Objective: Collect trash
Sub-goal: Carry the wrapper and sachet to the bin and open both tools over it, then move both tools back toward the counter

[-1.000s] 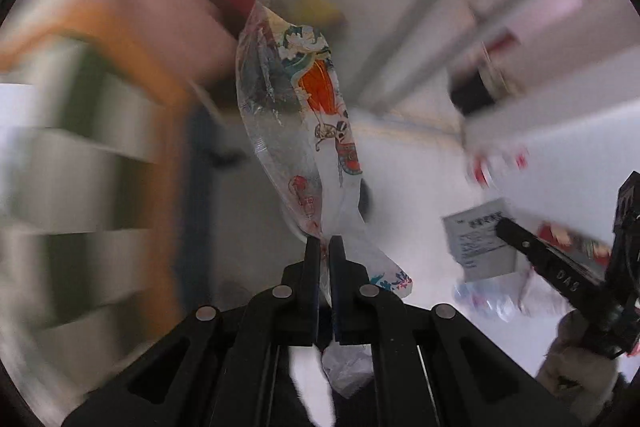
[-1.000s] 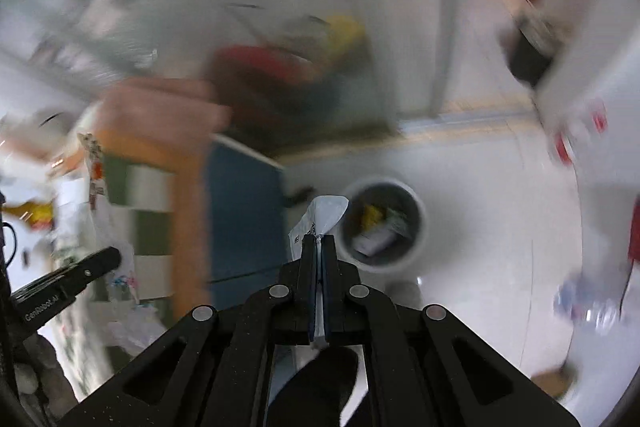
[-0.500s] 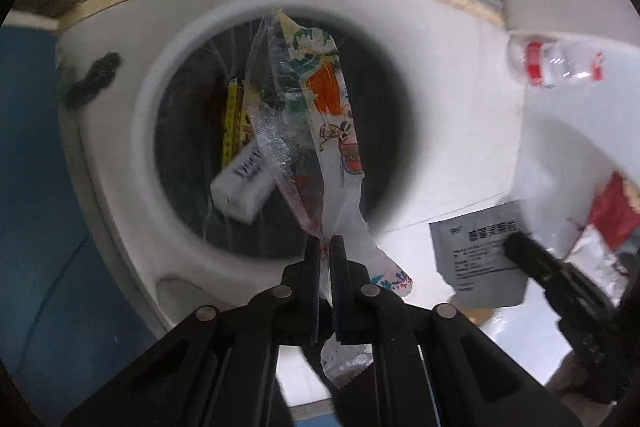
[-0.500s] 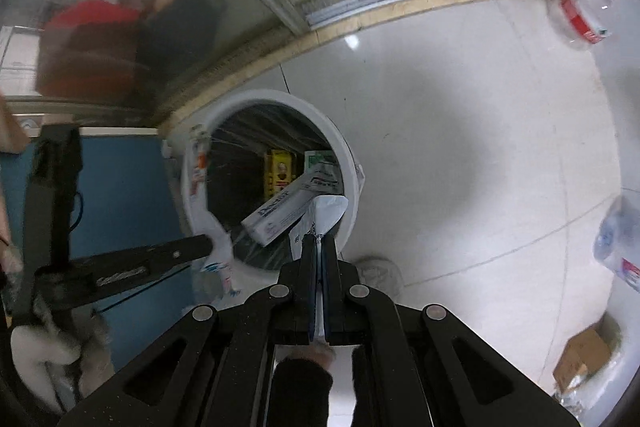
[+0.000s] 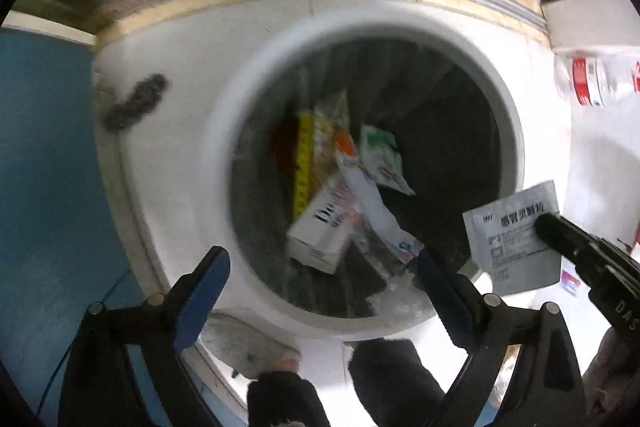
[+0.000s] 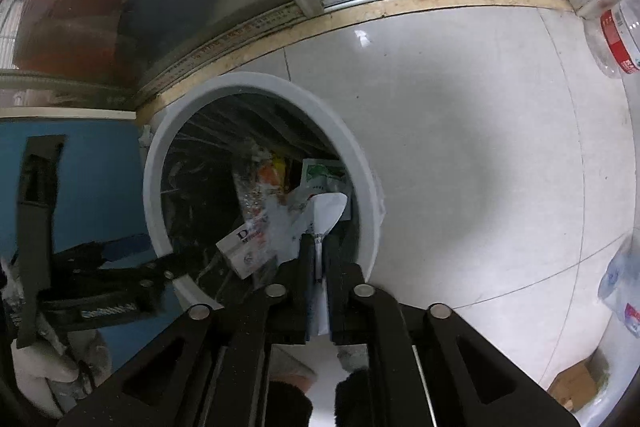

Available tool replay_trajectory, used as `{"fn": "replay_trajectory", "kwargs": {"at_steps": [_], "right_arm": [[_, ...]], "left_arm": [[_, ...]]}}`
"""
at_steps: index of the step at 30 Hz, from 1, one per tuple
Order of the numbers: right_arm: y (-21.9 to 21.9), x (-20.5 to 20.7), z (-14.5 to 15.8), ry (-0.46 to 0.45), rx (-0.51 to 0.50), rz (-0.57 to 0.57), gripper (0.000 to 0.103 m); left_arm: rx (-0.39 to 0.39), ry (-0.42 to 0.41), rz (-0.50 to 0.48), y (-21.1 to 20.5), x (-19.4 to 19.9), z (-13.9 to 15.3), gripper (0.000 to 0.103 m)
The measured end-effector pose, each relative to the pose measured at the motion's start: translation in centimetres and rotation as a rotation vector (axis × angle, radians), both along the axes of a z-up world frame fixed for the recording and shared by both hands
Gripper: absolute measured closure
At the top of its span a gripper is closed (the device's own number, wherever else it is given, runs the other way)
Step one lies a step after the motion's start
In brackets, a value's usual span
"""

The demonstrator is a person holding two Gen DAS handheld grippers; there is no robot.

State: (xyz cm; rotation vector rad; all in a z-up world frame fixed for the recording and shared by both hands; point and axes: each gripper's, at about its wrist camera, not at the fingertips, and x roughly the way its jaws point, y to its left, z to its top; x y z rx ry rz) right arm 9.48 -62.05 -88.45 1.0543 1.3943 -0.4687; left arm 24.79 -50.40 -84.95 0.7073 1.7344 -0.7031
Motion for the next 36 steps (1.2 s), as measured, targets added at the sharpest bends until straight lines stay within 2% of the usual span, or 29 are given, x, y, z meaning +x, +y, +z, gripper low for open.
{"fn": "replay_trajectory", "kwargs": {"at_steps": [1,2,4,6,8,10,13,15,19,23,28,34,36], "right_arm": [[0.0,0.0,0.2,0.003,-0.001,0.001,0.074],[0.1,0.0,0.4,0.005,-0.006,0.003,0.070],[0.3,0.1,1.1,0.021,-0.034,0.014,0.050],[0.8,0.1,2.1,0.052,-0.103,0.043,0.049],[1.3,0.0,3.1,0.089,-0.157,0.066,0.042],[1.8,-0.5,4.3,0.098,-0.186,0.069,0.021],[2.5,-1.0,6.4,0.119,-0.210,0.080,0.002],[2.7,-1.3,8.3,0.121,-0.222,0.084,0.000],[2.9,-1.9,14.1,0.105,-0.283,0.092,0.000],[2.5,-2.9,21.6,0.080,-0.324,0.090,0.000],[2.2,-4.4,32.5,0.024,-0.420,0.115,0.000],[2.3,-6.2,43.4,-0.050,-0.438,0.143,0.000],[2.5,-6.6,46.4,-0.063,-0.442,0.153,0.000]], "left_arm": [[-0.003,-0.022,0.004,0.1,0.1,0.8,0.007],[-0.004,-0.039,0.010,0.4,0.4,1.3,0.006],[-0.003,-0.074,0.017,1.2,1.2,2.0,0.006],[-0.003,-0.118,0.025,1.8,1.4,3.5,0.006],[-0.004,-0.156,0.032,2.2,1.2,4.8,0.006],[-0.008,-0.199,0.036,2.7,0.9,6.5,0.006],[-0.017,-0.249,0.046,3.6,0.3,9.4,0.006],[-0.026,-0.277,0.052,4.0,-0.2,11.9,0.006],[-0.050,-0.304,0.071,4.6,-1.0,17.4,0.006],[-0.080,-0.333,0.085,5.0,-2.1,24.6,0.006],[-0.128,-0.391,0.098,5.5,-3.5,34.0,0.006],[-0.175,-0.413,0.157,6.9,-5.4,44.4,0.006],[-0.188,-0.417,0.171,7.0,-5.9,46.9,0.006]]}}
